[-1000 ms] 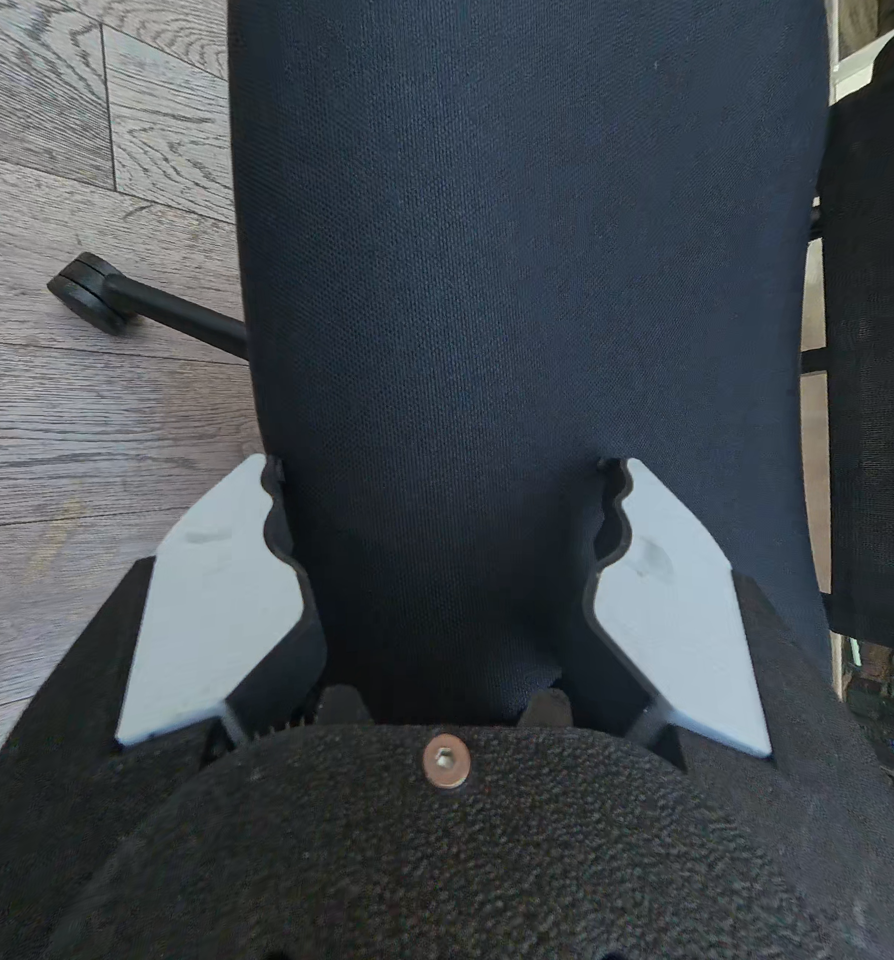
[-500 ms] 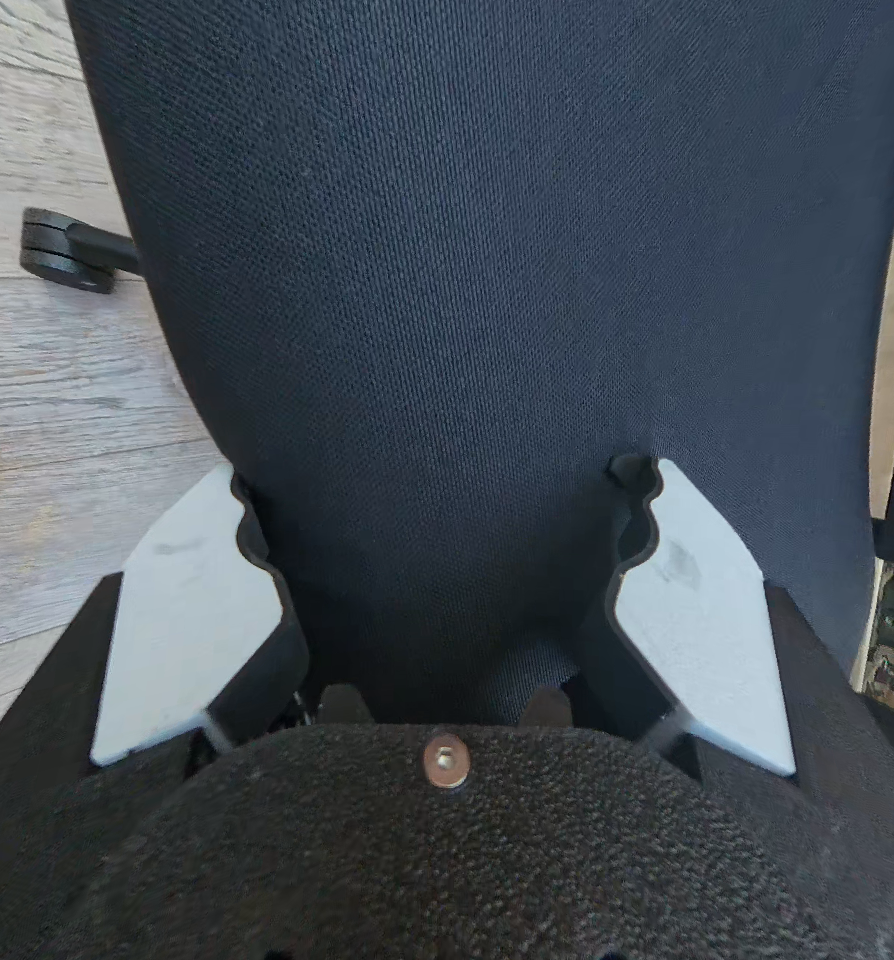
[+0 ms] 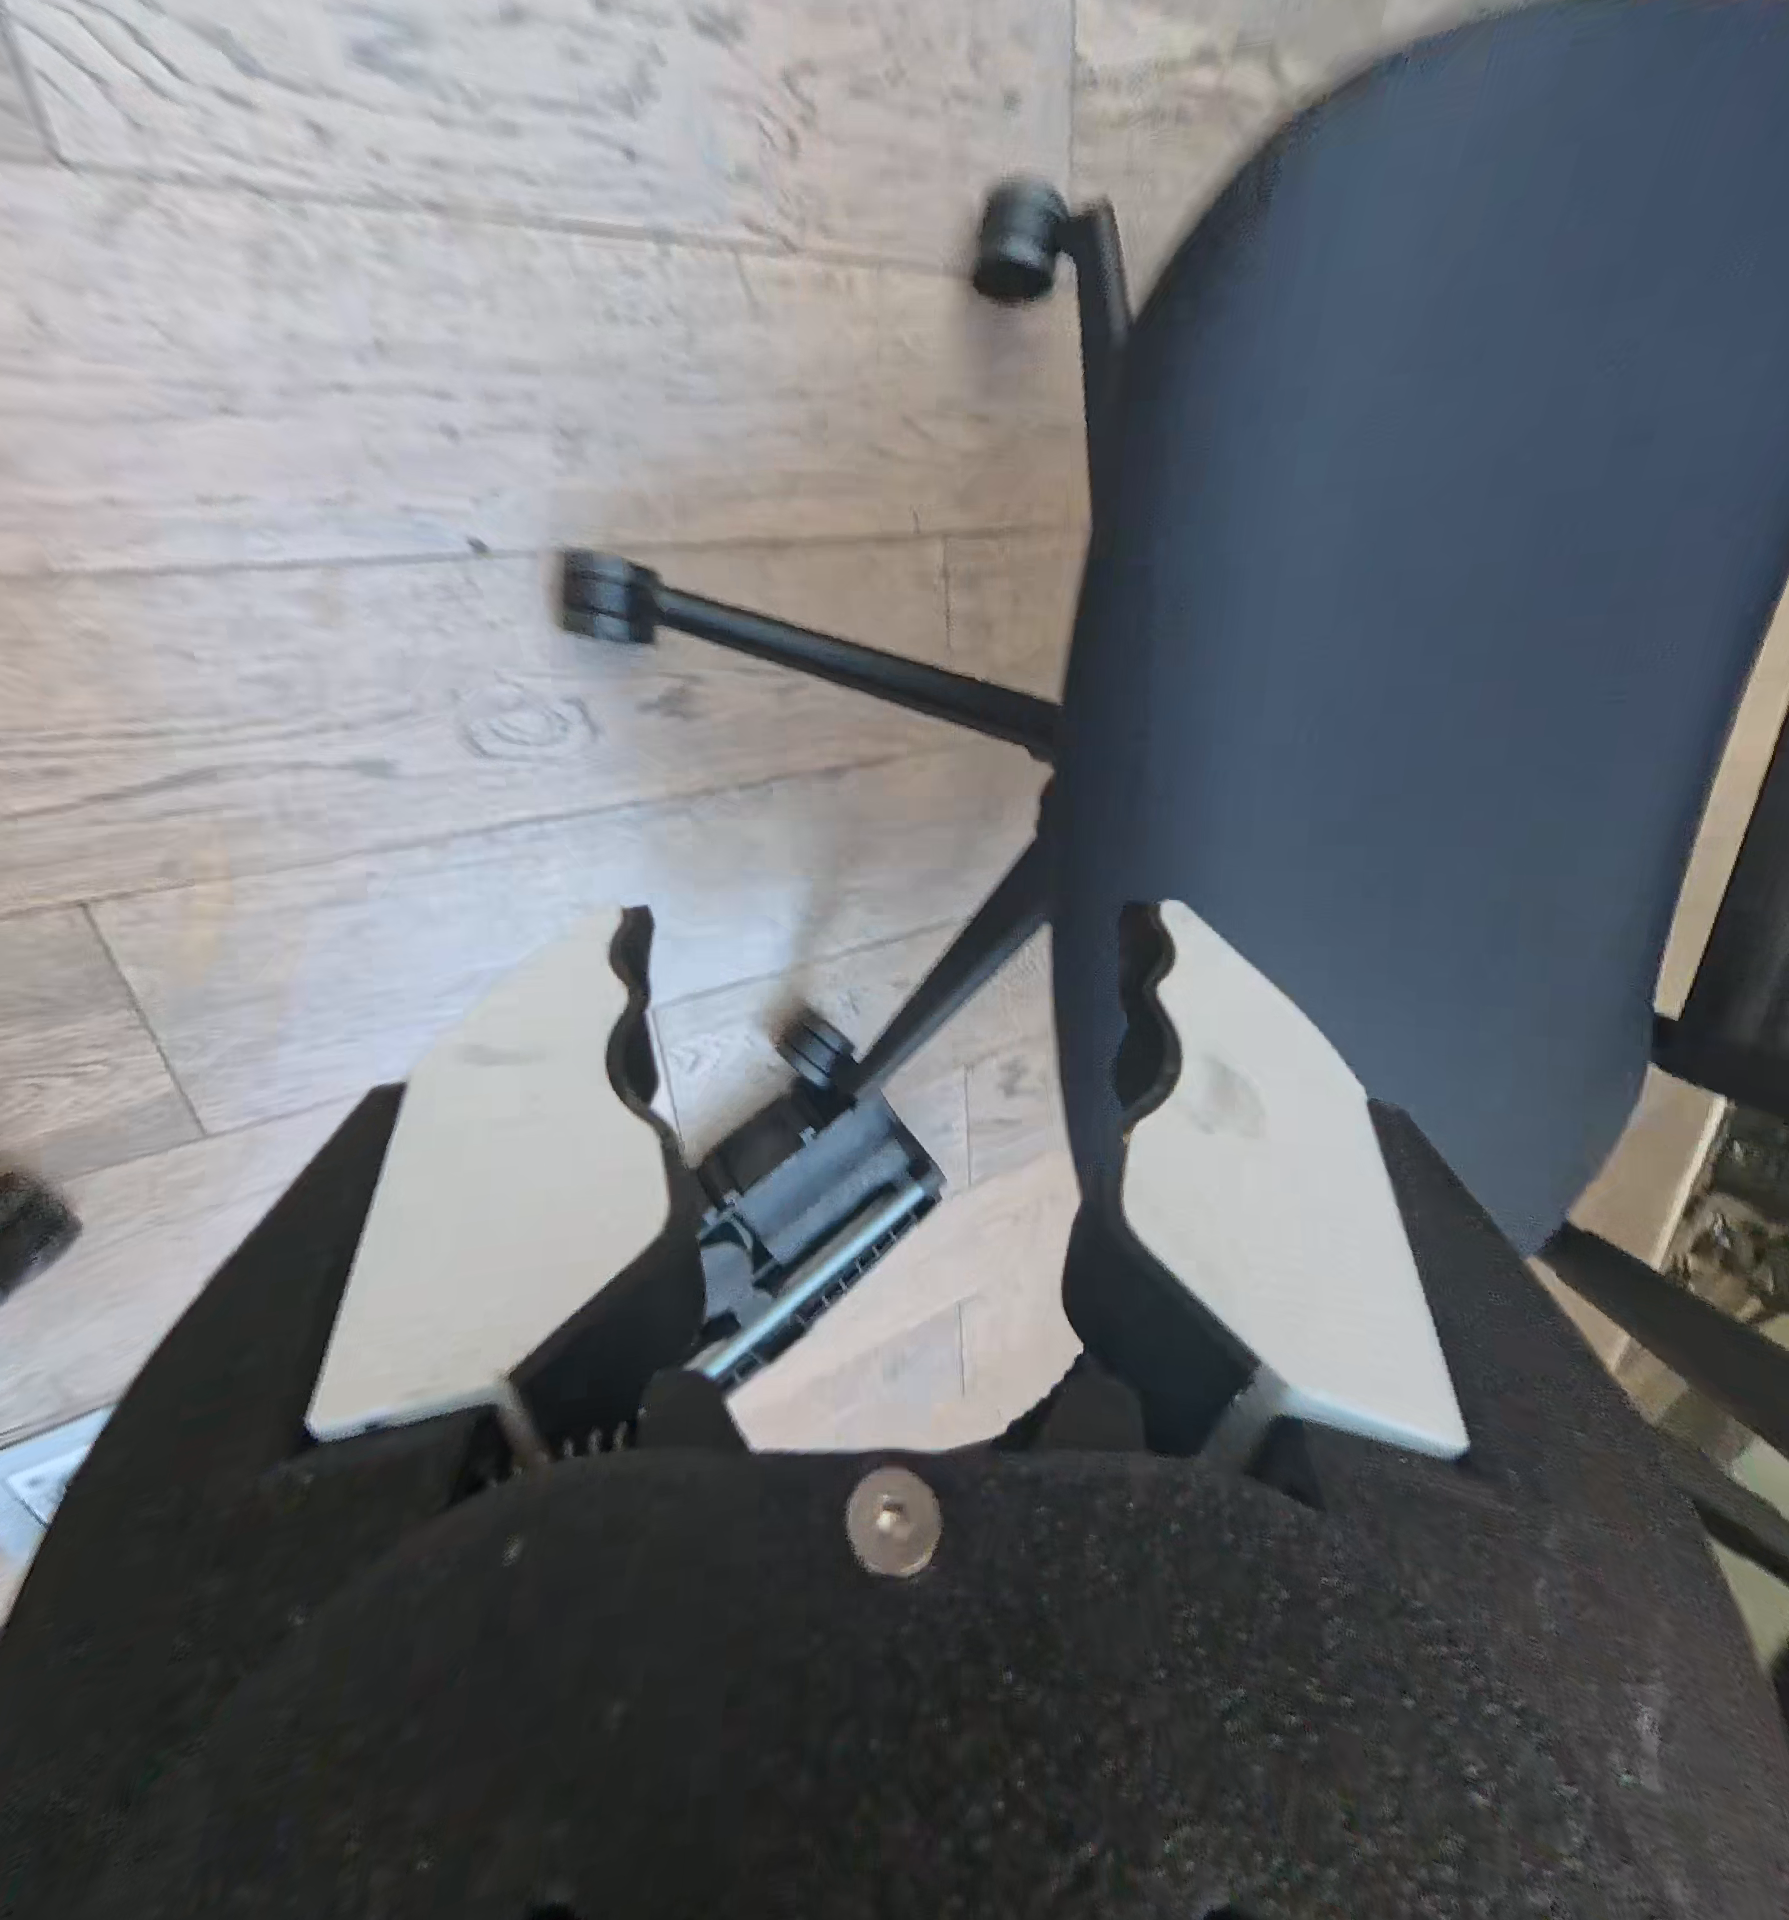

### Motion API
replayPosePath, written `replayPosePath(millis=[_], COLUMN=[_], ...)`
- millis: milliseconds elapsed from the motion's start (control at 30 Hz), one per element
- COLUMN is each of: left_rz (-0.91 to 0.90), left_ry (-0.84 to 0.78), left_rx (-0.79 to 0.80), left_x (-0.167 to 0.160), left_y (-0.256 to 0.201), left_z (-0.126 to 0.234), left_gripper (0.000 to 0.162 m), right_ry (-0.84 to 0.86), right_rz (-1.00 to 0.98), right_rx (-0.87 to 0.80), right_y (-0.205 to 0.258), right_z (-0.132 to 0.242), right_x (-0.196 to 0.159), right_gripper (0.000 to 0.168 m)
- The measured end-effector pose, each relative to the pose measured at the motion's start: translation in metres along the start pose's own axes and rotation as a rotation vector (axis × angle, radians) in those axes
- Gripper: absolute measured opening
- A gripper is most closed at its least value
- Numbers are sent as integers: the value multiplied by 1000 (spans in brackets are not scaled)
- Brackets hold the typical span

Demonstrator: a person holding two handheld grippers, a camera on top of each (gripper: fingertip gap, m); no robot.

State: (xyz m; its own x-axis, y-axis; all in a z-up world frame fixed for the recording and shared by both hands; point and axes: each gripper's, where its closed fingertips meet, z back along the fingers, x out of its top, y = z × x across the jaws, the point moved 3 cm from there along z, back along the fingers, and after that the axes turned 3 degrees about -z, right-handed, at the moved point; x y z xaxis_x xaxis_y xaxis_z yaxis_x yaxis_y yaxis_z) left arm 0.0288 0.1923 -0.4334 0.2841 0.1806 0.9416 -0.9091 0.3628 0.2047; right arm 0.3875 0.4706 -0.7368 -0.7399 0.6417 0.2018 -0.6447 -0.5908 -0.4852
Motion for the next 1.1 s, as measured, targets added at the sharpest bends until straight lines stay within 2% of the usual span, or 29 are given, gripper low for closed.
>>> replayPosePath(millis=[100, 200, 400, 500, 633, 733, 833, 967, 1100], left_rz=[41, 60, 140, 172, 134, 111, 171, 226, 229], left_ry=[20, 32, 101, 71, 85, 83, 90, 88, 84], left_rx=[-40, -88, -119, -45, 2, 67, 132, 197, 249], left_x=[0, 1, 2, 10, 13, 16, 16, 16, 16], left_y=[-1, -5, 2, 21, 45, 70, 92, 106, 111], left_z=[-6, -12, -27, -45, -80, -105, -121, -130, -132], left_gripper=[84, 84, 83, 82, 81, 82, 82, 80, 78], right_ry=[-46, -68, -21, 50, 56, 11, -35, -98, -133], right_rz=[1, -28, -71, -43, -36, -21, -1, -4, 7], right_rx=[59, 148, 349, 411, 468, 494, 512, 526, 547], right_y=[24, 57, 142, 177, 200, 205, 203, 191, 185], right_z=[-5, -28, -103, -141, -170, -178, -182, -185, -185], right_x=[10, -3, -41, -41, 3, 50, 95, 149, 188], right_gripper=[86, 85, 83, 83, 83, 82, 82, 82, 81])
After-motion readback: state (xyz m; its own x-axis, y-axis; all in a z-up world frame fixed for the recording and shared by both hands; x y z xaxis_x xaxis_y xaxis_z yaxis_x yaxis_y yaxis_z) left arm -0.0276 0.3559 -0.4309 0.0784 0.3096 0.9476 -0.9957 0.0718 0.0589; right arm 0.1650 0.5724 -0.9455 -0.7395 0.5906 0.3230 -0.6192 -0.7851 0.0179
